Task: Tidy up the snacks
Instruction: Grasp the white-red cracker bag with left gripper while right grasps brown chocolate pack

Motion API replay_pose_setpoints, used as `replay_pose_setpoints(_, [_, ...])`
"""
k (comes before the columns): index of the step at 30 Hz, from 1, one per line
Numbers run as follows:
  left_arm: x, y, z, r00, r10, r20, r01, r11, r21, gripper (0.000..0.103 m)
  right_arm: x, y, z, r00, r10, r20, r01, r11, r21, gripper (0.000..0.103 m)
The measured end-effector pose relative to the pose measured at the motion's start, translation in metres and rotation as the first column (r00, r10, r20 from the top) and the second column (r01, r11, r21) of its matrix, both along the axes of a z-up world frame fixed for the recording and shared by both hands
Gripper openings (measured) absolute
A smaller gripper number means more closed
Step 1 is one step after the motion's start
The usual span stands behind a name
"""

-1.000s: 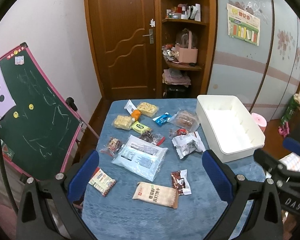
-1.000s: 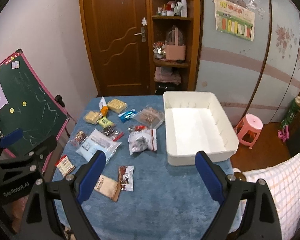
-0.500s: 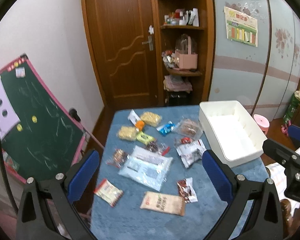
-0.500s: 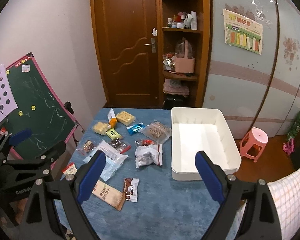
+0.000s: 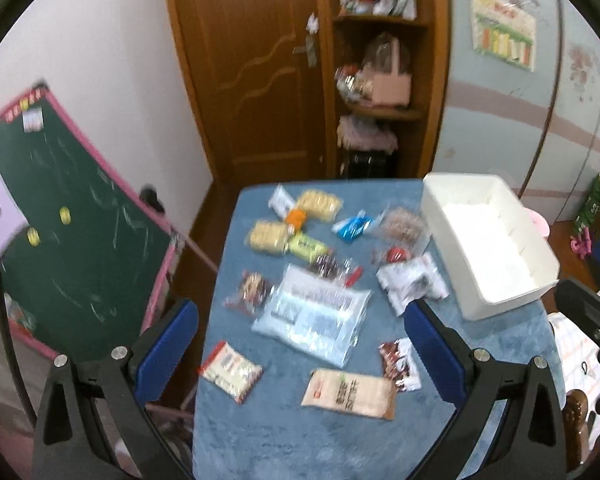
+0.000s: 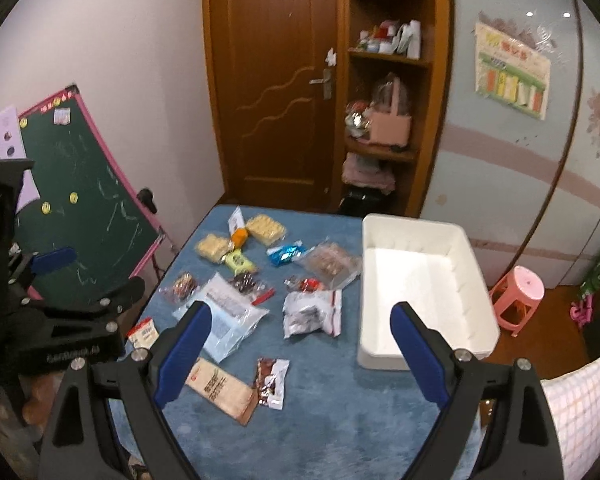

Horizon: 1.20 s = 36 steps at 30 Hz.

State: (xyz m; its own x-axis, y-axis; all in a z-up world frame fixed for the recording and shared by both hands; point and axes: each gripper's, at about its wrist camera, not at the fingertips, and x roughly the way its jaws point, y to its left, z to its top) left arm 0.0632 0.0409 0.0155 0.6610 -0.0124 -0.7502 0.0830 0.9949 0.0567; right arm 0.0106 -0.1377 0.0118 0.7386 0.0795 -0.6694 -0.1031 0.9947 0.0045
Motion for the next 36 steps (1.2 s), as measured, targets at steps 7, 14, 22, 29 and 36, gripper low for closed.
replay_pose_setpoints(7, [0.032,0.072,-0.073,0.978,0.141,-0.151,-0.148,0.988,-0.036,0.102,0.028,0.017,-0.063,0.987,0.054,-0.151,-0.056,0.998,-0.009,0.092])
replay_pose_setpoints(14, [0.052,0.142,-0.149,0.899,0.294,-0.326,-0.344,0.933,-0.107,0.102,0.058,0.032,-0.136,0.938,0.079,-0.338,-0.080,0.997,0.011,0.091])
replay_pose_setpoints(22, [0.069,0.164,-0.228,0.769,0.378,-0.516,-0.472,0.879,-0.060,0.102,0.086,0.035,-0.194,0.869,0.078,-0.489,-0.060,0.997,0.052,0.089])
replay_pose_setpoints(29, [0.078,0.171,-0.259,0.661,0.493,-0.565,-0.610,0.792,-0.023,0.103,0.113,0.019,-0.218,0.802,0.048,-0.595,0.049,0.988,0.146,0.089])
replay_pose_setpoints(36, [0.085,0.169,-0.261,0.602,0.525,-0.602,-0.673,0.739,-0.028,0.103,0.129,0.031,-0.231,0.782,0.014,-0.624,0.067,0.992,0.107,0.085])
